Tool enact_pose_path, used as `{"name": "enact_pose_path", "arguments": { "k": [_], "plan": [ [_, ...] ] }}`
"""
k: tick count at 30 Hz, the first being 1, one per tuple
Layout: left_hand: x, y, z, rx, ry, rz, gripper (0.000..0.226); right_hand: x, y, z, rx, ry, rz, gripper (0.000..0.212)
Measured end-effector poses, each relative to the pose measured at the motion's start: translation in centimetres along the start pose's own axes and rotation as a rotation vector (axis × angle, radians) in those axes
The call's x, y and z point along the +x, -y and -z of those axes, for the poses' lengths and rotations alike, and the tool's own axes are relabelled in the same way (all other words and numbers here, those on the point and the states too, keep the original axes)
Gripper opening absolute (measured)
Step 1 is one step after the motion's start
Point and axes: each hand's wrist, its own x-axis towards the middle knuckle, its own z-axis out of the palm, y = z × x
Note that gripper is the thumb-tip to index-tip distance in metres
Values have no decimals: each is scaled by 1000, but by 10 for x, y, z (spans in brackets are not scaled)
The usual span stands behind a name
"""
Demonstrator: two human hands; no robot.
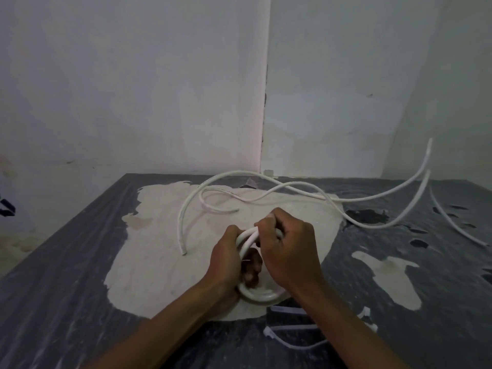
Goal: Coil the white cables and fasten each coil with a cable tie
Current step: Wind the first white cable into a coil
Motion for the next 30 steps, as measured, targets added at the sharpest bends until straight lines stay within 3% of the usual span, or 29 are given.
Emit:
{"name": "enact_pose_path", "arguments": {
  "k": [6,13,23,30],
  "plan": [
    [3,0,6,220,11,-79,61,-1,3,3,23,-21,19,26],
    [4,-1,6,19,75,18,57,2,1,0,64,-40,-51,39],
    [14,-20,17,-42,461,204,44,8,3,3,20,-45,62,30],
    [11,-6,9,-94,344,154,37,8,-1,4,10,-11,88,28]
  ]
}}
